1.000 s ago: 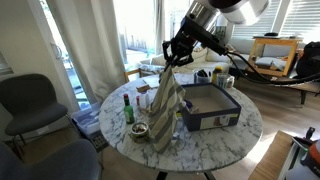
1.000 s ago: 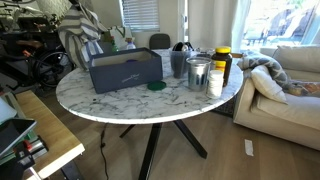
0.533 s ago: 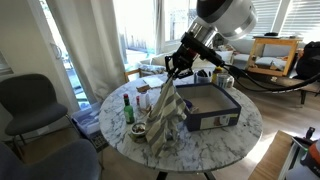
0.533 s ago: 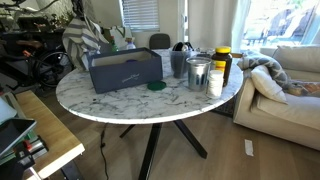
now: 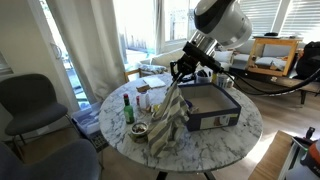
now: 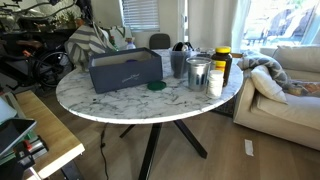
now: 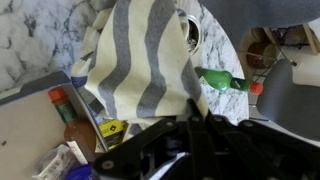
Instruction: Remove the striped towel from the box and put it on the table
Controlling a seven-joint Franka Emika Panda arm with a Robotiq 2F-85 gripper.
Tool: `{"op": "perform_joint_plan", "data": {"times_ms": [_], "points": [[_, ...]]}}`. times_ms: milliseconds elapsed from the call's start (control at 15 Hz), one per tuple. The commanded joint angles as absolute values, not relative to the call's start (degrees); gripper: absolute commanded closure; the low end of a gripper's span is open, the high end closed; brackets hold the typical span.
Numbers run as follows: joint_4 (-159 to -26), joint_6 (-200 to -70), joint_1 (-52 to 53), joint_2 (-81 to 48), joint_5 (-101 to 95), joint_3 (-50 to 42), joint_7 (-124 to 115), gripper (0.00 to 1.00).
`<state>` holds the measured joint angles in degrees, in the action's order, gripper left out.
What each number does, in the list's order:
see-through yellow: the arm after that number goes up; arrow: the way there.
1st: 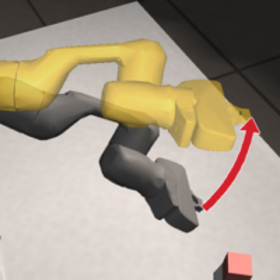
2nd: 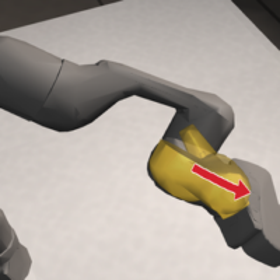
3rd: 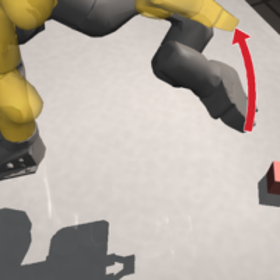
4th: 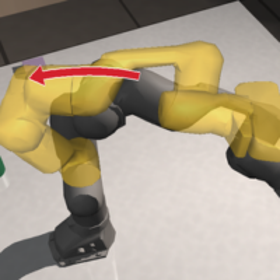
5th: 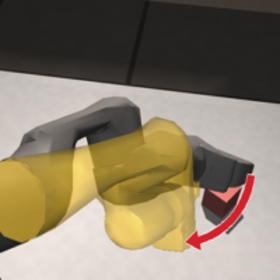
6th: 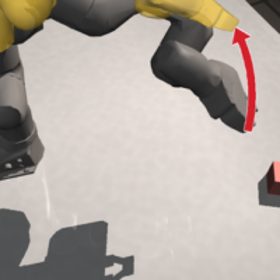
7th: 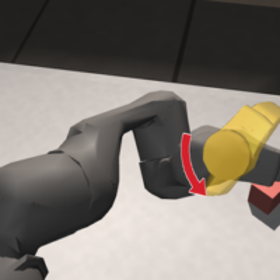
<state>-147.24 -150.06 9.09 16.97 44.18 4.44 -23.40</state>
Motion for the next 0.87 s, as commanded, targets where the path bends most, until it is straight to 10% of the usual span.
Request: {"op": "perform_joint_plan", "data": {"times_ms": [0, 667, 800], "points": [[-147.0, -151.3, 8.8, 14.9, 47.7, 4.8, -21.4, 0.71], [-142.5, -149.6, 10.4, 16.7, 50.3, 5.7, -13.2, 0.00], [-142.4, -150.1, 9.3, 15.9, 48.4, 6.5, -15.5, 0.09]]}}
